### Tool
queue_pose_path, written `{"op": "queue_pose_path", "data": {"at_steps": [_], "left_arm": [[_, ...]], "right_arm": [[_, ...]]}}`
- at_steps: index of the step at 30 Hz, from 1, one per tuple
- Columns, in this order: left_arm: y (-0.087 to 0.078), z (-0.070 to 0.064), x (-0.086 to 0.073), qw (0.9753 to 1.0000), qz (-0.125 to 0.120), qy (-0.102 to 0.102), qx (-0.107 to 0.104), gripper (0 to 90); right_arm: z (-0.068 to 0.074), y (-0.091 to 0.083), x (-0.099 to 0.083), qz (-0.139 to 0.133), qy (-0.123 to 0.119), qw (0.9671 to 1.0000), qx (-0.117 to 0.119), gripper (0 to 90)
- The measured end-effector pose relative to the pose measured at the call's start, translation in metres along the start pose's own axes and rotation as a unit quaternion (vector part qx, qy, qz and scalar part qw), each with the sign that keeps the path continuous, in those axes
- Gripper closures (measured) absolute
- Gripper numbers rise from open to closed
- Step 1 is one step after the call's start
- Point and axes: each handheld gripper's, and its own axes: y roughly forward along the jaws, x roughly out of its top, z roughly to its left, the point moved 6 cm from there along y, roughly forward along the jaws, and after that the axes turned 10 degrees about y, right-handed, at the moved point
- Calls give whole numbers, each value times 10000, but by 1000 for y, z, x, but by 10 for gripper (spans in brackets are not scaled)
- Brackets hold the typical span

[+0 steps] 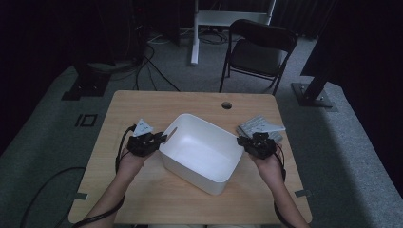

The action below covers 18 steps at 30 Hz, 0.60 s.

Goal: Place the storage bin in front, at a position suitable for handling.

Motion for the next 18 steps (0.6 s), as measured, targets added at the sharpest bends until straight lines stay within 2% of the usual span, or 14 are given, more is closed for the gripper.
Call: {"op": "queue_pose_path", "data": {"at_steps": [6, 8, 12, 14, 17, 18], "left_arm": [[-7, -1, -4, 9999, -77, -102, 25, 778], [-15, -3, -4, 9997, -181, -129, 60, 800], [-22, -5, -7, 9998, -159, -121, 92, 807], [-24, -5, -8, 9996, -140, -222, 62, 807], [-26, -5, -10, 9996, -119, -233, 84, 805], [-27, -6, -10, 9996, -113, -249, 99, 803]], "right_arm": [[1, 3, 3, 32, -72, 10000, -11, 839], [2, 6, 5, 48, -108, 9999, -19, 844], [2, 11, 8, 58, -131, 9999, 68, 845], [3, 12, 9, 55, -146, 9998, 76, 846], [3, 15, 12, 87, -269, 9996, 65, 845], [3, 18, 14, 106, -299, 9994, 127, 845]]}}
